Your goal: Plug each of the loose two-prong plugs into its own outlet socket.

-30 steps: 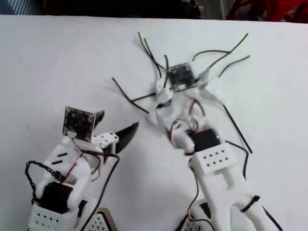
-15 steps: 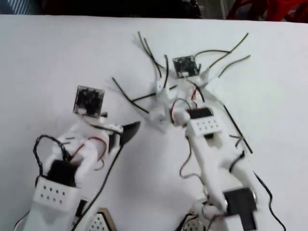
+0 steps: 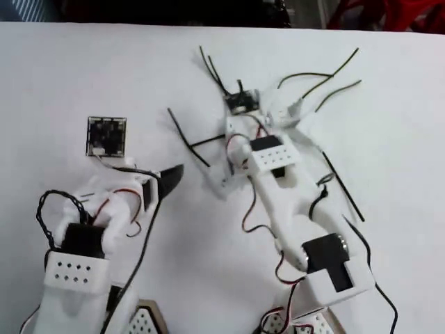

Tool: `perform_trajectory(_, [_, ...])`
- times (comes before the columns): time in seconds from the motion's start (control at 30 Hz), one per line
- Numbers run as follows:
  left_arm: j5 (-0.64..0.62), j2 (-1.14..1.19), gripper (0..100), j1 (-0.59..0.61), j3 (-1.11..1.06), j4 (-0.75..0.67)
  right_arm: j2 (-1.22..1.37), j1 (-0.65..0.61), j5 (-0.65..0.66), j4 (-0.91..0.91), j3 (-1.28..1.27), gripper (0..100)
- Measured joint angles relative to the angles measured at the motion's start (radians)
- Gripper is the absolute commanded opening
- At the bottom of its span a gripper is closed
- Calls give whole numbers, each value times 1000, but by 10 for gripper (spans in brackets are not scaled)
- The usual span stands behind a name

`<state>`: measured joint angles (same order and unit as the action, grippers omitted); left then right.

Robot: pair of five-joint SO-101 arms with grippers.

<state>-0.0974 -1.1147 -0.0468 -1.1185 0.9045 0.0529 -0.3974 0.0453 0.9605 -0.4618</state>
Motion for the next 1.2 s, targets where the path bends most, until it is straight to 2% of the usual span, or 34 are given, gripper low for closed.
perform_trajectory(0.23, [0,0,343,8,0,0,-100,-204,-133,89,2,17])
perform_trajectory(0.33, [0,0,343,32,0,0,-186,-233,-170,117,2,17])
perform_trajectory(0.43, [6,9,343,40,0,0,-292,-195,-183,132,2,17])
perform_trajectory(0.57, [77,9,343,-5,-3,0,-404,-58,-222,126,2,17])
perform_trajectory(0.7, [91,9,343,-80,-11,6,-434,58,-245,43,-46,17])
perform_trajectory(0.83, [92,48,343,-126,-11,20,-434,81,-247,-57,-121,17])
perform_trajectory(1.0, [100,238,347,-170,3,20,-434,87,-247,-87,-130,17])
perform_trajectory(1.2, [160,595,343,-204,147,11,-434,86,-247,-94,-153,17])
